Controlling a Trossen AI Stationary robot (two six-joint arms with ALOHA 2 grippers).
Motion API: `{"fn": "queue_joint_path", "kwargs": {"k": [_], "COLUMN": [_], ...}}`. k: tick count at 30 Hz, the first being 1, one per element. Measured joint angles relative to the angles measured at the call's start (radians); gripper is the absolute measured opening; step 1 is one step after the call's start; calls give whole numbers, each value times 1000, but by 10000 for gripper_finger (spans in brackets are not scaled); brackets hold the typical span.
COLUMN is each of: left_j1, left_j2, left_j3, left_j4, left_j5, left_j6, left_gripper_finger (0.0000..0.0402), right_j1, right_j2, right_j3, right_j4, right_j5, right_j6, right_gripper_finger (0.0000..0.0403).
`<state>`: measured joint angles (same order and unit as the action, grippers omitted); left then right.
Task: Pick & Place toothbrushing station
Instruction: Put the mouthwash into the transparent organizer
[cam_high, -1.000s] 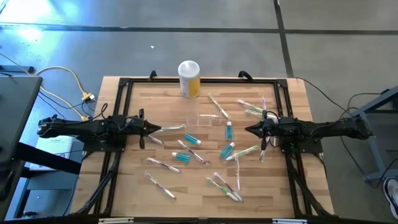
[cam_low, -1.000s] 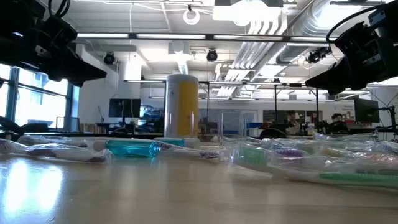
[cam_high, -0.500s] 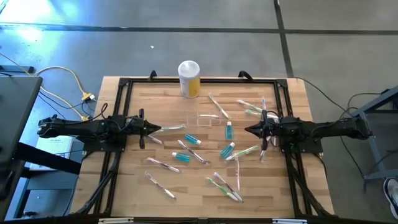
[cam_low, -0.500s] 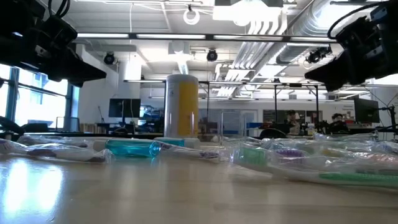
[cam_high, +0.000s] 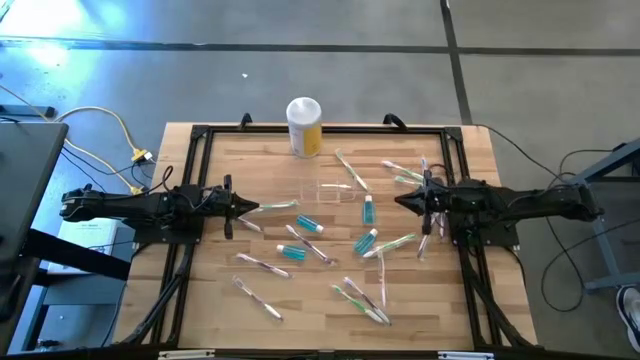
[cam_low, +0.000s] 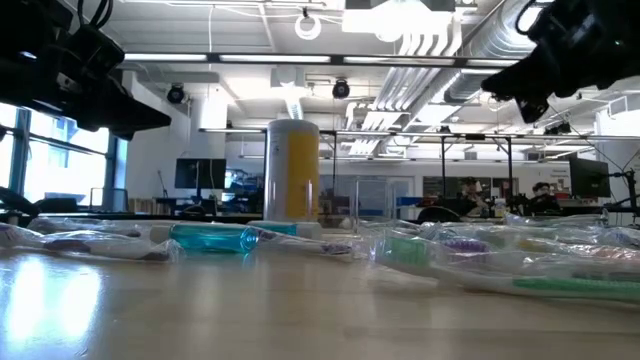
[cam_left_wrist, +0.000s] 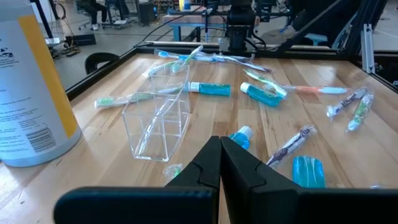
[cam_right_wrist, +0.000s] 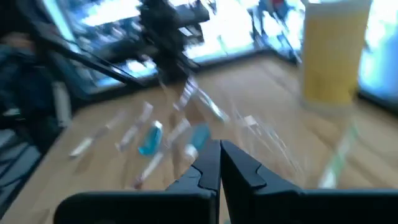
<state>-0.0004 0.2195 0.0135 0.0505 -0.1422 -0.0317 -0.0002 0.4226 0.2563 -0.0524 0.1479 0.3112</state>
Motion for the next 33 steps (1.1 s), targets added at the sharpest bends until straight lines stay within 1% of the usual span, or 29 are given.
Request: {"fn": "queue_joint_path", "kwargs": {"k": [2,4,7,9,12,16,19,23,28,33], "left_j1": [0,0,0,0,0,0,0,0,0,0], "left_j2": [0,0,0,0,0,0,0,0,0,0], "left_j3": [0,0,0,0,0,0,0,0,0,0], "left_j4": [0,0,0,0,0,0,0,1,1,1], "left_j5": [0,0,-1,-1,-2,-2,-2,-2,-7,-8], "left_j6": [0,0,0,0,0,0,1,20,30,53], "left_gripper_finger": [0,0,0,0,0,0,0,0,0,0], "right_j1": [0,0,0,0,0,-12,-53,-121,-195,-221], "right_j2": [57,124,227,296,395,527,617,730,852,953], "right_j3": [70,129,197,244,306,374,416,445,447,448], "right_j4": [-114,-188,-226,-239,-267,-283,-300,-325,-329,-317], "right_j5": [17,18,18,18,18,30,60,36,34,28], "right_j6": [63,115,169,198,240,281,368,411,452,455], "right_gripper_finger": [2,3,10,21,51,106,144,177,184,181]}}
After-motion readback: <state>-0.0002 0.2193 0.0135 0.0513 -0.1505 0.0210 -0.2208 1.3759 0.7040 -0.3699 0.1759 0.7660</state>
